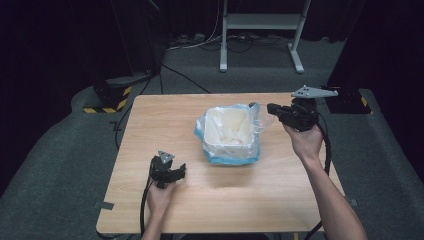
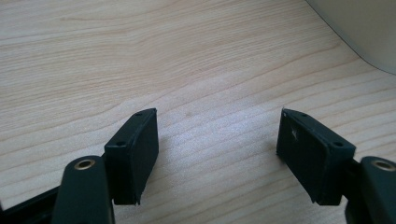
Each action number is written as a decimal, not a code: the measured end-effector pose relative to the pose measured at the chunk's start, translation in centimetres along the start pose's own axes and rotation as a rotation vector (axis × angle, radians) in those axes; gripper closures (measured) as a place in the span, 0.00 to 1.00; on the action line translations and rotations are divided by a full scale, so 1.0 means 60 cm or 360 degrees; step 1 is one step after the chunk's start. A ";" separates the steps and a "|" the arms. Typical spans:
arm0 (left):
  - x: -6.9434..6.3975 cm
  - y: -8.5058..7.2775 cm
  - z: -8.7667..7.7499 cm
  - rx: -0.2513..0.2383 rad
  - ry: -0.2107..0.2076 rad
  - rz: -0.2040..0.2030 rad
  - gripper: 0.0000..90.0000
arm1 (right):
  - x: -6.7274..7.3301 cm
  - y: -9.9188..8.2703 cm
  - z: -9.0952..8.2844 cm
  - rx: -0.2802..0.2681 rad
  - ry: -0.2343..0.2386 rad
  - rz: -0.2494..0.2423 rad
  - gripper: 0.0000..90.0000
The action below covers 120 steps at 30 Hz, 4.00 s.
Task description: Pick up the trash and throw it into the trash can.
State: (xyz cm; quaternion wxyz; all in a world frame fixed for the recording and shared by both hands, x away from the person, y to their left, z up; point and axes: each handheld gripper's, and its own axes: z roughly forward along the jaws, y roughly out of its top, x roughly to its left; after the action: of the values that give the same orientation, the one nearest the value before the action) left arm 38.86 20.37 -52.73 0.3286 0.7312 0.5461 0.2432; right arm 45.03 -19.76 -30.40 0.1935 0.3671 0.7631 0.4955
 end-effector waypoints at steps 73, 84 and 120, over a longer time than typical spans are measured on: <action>0.000 0.000 0.000 0.0000 0.0001 0.0001 0.33 | -0.003 -0.060 0.047 0.0003 -0.0027 0.0071 0.62; 0.000 0.000 0.000 0.0000 0.0000 0.0000 0.33 | -0.017 -0.074 0.015 -0.0036 -0.0071 0.0100 0.62; 0.000 0.000 0.000 0.0001 0.0001 0.0000 0.33 | -0.047 -0.160 -0.046 -0.0086 -0.0142 0.0218 0.62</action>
State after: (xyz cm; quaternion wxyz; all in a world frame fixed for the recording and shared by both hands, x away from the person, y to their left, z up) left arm 38.86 20.36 -52.72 0.3284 0.7312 0.5463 0.2432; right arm 41.52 -25.86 -38.03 0.2028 0.4347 0.7132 0.5112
